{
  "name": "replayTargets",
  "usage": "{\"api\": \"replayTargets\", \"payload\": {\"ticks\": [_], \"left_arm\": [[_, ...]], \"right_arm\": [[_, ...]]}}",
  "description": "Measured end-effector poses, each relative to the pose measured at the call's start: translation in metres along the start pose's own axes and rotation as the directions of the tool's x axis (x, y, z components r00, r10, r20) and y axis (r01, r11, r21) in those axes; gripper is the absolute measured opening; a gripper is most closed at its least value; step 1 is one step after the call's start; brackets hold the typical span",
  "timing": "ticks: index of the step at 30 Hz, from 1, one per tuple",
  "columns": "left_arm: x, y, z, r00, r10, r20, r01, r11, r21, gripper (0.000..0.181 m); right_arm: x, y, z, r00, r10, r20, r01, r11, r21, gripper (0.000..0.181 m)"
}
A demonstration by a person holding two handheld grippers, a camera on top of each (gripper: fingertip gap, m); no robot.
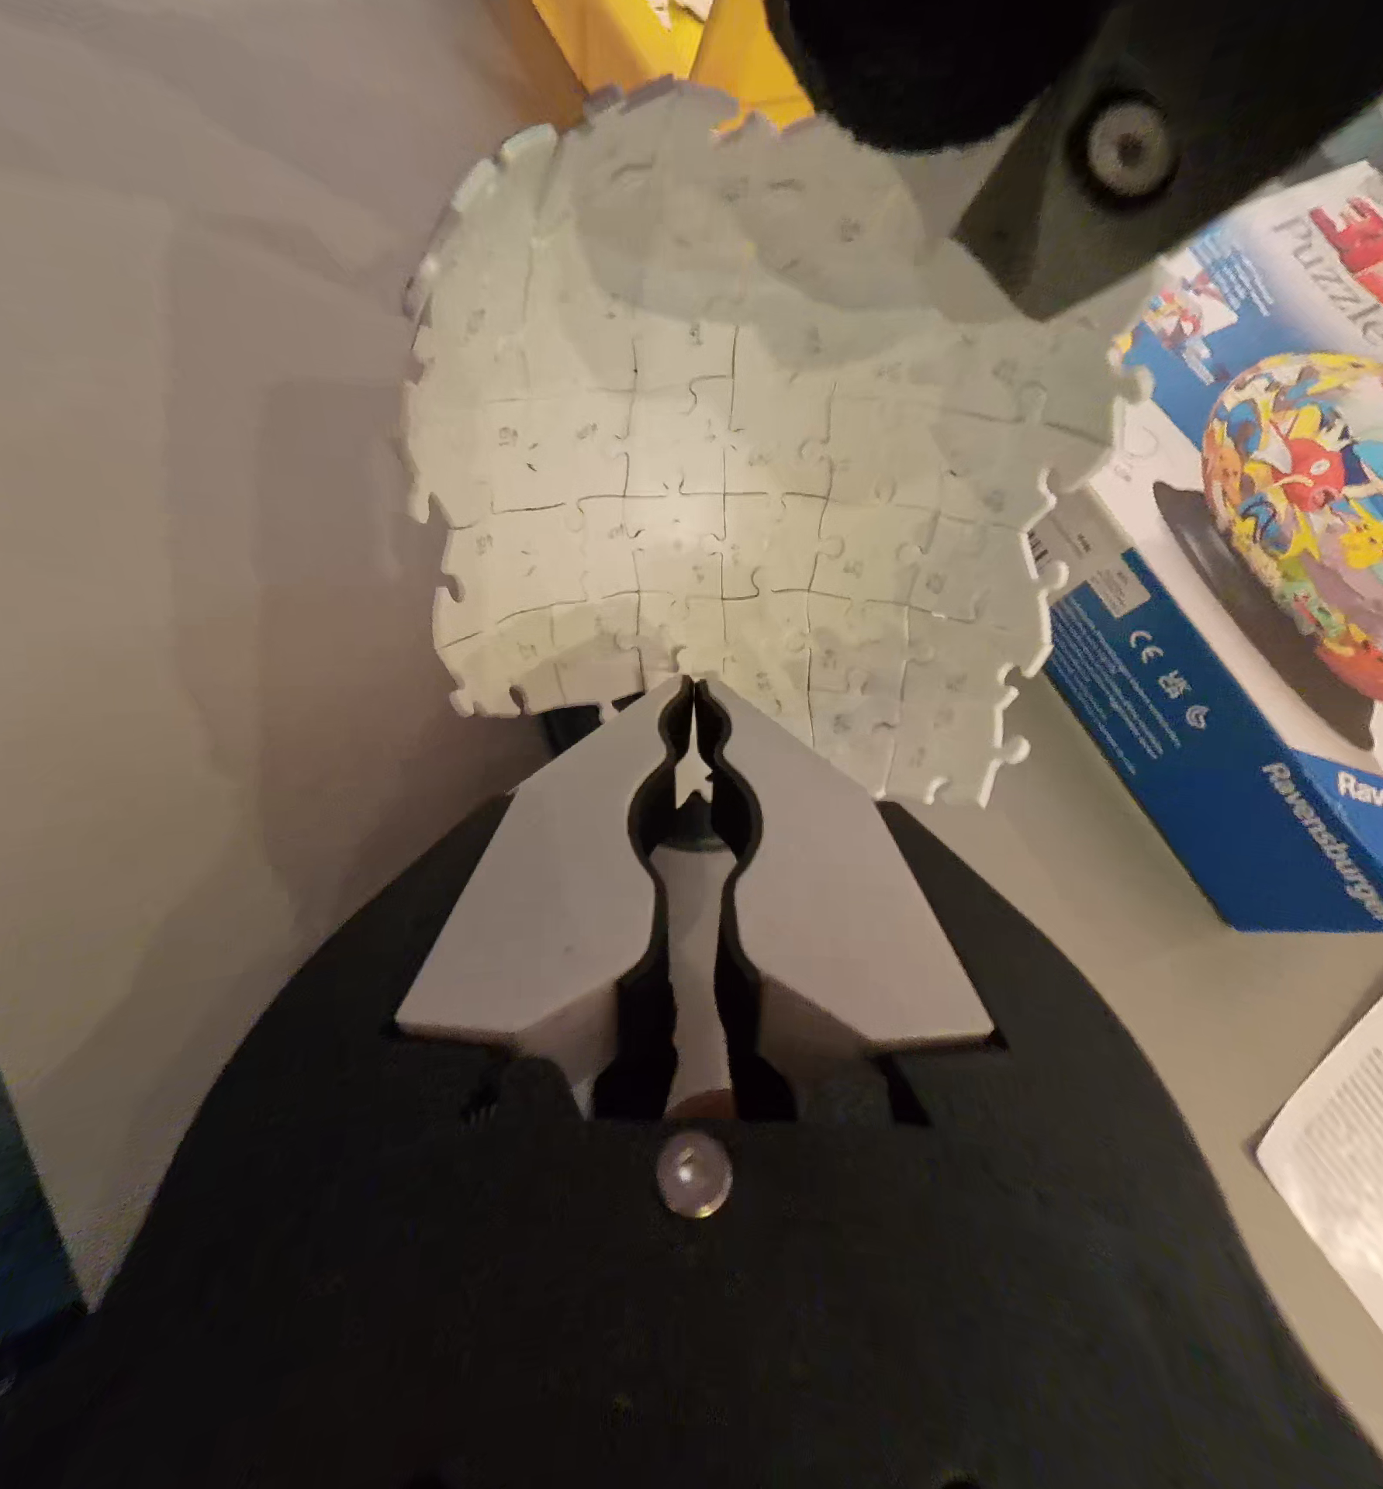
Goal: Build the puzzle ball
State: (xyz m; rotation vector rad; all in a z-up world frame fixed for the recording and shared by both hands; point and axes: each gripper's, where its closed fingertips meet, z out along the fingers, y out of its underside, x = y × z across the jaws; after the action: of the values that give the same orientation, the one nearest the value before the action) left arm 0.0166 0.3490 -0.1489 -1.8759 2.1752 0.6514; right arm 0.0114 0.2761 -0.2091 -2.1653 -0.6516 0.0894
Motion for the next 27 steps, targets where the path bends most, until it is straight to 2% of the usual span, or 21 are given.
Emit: {"api": "replayTargets", "payload": {"ticks": [7,16,23,27], "left_arm": [[-0.001,-0.001,0.000,1.000,0.012,0.007,-0.012,1.000,-0.003,0.003],[-0.002,-0.002,0.000,1.000,0.020,0.010,-0.020,1.000,0.004,0.003],[-0.002,-0.002,0.000,1.000,0.027,0.012,-0.027,1.000,0.005,0.003],[-0.002,-0.002,-0.001,0.999,0.034,0.015,-0.034,0.999,0.002,0.003]], "right_arm": [[0.004,0.009,0.012,0.999,-0.034,0.002,0.034,0.997,-0.062,0.000],[0.011,0.016,0.009,0.995,-0.094,-0.015,0.091,0.987,-0.129,0.000],[0.004,0.000,0.006,0.993,-0.112,0.021,0.113,0.992,-0.062,0.000],[0.001,0.008,0.016,0.991,-0.127,0.048,0.131,0.987,-0.093,0.000]]}}
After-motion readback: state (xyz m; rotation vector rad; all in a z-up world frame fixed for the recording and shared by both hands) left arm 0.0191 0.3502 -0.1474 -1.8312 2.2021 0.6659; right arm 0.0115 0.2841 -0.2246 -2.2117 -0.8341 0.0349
